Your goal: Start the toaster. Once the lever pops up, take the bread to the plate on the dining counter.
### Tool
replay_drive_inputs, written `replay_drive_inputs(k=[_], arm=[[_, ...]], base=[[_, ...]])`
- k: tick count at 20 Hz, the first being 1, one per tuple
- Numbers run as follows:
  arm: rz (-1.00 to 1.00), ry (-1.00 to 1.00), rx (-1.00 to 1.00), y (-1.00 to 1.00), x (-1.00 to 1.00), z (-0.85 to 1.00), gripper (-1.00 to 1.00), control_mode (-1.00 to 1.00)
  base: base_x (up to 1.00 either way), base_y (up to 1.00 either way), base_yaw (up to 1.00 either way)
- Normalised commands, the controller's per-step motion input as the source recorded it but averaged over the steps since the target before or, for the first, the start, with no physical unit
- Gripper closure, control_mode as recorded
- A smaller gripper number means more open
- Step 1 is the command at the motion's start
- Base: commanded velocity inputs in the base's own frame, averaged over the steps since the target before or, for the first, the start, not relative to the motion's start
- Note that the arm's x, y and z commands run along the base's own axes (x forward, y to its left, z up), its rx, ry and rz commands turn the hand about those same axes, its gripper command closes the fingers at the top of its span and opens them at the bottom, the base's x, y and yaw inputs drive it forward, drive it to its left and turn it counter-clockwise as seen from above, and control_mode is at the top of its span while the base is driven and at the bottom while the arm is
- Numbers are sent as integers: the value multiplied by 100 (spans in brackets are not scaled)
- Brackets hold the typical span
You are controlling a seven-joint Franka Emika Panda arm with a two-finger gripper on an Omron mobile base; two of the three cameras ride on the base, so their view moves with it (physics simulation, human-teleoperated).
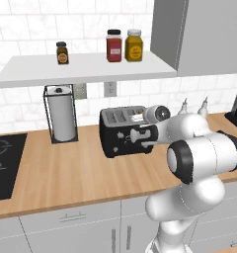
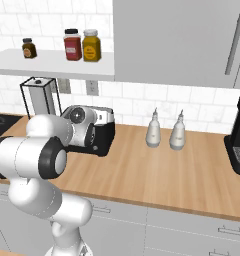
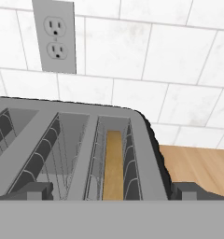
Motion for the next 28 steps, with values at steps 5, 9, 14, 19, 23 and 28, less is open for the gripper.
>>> replay_drive_inputs(k=[5,9,14,19,23,28], arm=[[0,0,0,0,0,0,-100,-100],[0,0,0,0,0,0,-100,-100],[0,0,0,0,0,0,-100,-100],[0,0,0,0,0,0,-100,-100],[0,0,0,0,0,0,-100,-100],[0,0,0,0,0,0,-100,-100]], base=[[0,0,0],[0,0,0],[0,0,0],[0,0,0],[0,0,0],[0,0,0]])
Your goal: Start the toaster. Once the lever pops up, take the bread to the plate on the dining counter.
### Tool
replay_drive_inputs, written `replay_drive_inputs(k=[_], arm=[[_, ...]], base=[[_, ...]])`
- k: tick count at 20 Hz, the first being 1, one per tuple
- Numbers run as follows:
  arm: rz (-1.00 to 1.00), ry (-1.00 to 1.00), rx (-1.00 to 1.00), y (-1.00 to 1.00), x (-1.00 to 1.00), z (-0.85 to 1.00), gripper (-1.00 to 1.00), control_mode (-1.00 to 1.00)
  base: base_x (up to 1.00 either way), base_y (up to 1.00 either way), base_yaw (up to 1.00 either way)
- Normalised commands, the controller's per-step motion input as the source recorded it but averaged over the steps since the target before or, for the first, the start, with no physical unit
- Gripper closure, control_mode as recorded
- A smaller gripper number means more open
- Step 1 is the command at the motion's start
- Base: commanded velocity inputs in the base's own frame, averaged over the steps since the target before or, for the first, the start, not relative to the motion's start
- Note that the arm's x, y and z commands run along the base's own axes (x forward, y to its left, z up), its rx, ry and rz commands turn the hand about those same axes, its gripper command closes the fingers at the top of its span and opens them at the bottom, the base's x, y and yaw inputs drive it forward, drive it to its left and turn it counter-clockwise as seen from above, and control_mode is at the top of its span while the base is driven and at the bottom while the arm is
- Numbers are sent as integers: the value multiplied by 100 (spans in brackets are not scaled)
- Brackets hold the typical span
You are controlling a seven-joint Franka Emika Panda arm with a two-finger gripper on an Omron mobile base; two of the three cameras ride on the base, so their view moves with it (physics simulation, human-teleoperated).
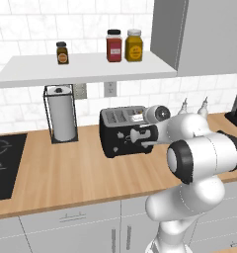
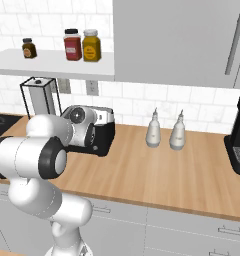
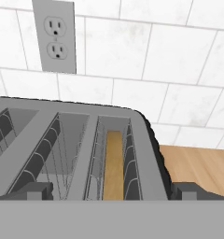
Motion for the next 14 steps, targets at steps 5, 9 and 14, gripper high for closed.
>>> replay_drive_inputs(k=[5,9,14], arm=[[0,0,0,0,0,0,-100,-100],[0,0,0,0,0,0,-100,-100],[0,0,0,0,0,0,-100,-100]], base=[[0,0,0],[0,0,0],[0,0,0]])
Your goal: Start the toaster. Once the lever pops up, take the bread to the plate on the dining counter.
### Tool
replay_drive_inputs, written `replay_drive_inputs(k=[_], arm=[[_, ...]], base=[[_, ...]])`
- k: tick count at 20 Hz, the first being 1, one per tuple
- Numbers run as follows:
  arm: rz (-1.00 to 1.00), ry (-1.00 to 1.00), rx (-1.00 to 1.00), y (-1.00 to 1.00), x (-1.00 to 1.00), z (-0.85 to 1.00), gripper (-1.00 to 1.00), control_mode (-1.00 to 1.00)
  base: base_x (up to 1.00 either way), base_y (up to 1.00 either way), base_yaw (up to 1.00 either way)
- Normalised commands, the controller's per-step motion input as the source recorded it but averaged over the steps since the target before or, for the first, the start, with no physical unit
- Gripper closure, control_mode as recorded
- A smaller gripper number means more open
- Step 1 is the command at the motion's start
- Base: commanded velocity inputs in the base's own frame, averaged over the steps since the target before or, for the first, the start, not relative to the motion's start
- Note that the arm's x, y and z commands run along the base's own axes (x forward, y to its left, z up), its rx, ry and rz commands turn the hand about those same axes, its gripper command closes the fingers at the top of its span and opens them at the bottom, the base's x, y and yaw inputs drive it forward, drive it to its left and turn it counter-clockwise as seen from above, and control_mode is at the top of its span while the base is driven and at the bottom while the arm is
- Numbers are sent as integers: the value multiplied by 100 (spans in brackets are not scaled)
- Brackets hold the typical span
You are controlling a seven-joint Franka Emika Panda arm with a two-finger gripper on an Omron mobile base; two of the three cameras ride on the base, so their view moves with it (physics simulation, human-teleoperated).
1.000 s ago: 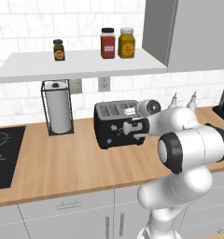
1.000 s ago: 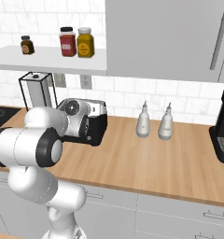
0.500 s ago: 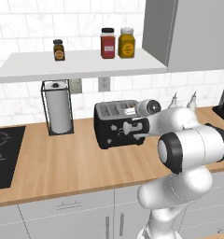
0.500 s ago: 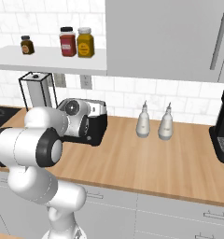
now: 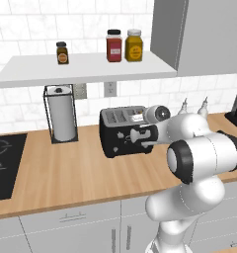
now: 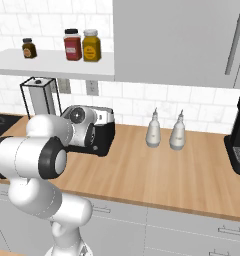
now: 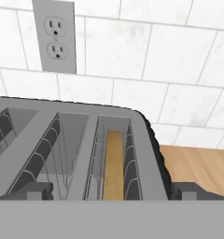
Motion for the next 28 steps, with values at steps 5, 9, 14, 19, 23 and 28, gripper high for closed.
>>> replay_drive_inputs(k=[5,9,14,19,23,28], arm=[[0,0,0,0,0,0,-100,-100],[0,0,0,0,0,0,-100,-100],[0,0,0,0,0,0,-100,-100],[0,0,0,0,0,0,-100,-100],[0,0,0,0,0,0,-100,-100],[0,0,0,0,0,0,-100,-100]], base=[[0,0,0],[0,0,0],[0,0,0],[0,0,0],[0,0,0],[0,0,0]])
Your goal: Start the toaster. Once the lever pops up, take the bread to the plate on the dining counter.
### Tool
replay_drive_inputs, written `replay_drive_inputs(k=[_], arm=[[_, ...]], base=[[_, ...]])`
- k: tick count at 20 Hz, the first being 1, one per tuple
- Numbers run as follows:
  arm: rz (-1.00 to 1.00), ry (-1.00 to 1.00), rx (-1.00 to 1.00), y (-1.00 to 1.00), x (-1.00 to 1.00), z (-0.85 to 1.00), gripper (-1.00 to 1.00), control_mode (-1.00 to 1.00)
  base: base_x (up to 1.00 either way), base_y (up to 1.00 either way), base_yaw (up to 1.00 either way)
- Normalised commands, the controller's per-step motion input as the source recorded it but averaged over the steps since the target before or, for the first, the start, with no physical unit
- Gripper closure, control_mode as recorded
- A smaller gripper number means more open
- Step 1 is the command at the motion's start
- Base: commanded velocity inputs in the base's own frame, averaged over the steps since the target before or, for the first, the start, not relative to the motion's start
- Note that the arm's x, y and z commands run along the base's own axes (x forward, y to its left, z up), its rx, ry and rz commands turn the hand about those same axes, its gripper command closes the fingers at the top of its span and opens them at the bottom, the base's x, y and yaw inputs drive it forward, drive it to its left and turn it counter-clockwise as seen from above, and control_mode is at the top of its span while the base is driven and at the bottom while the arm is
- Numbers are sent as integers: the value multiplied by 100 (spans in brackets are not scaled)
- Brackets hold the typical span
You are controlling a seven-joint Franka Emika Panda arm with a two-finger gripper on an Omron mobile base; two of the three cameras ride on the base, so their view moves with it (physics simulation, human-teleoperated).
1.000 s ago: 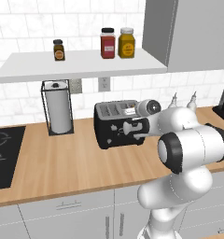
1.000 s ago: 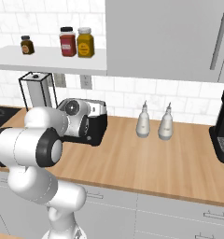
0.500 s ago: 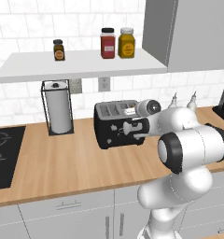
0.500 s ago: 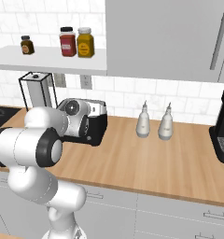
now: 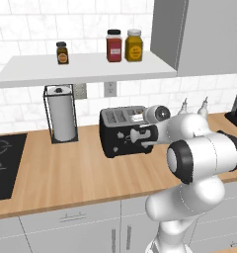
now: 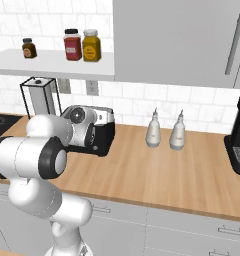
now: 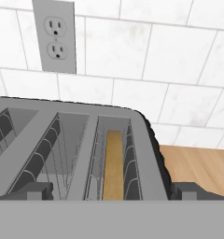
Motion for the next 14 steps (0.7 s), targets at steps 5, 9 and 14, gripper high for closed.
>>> replay_drive_inputs(k=[5,9,14], arm=[[0,0,0,0,0,0,-100,-100],[0,0,0,0,0,0,-100,-100],[0,0,0,0,0,0,-100,-100]], base=[[0,0,0],[0,0,0],[0,0,0]])
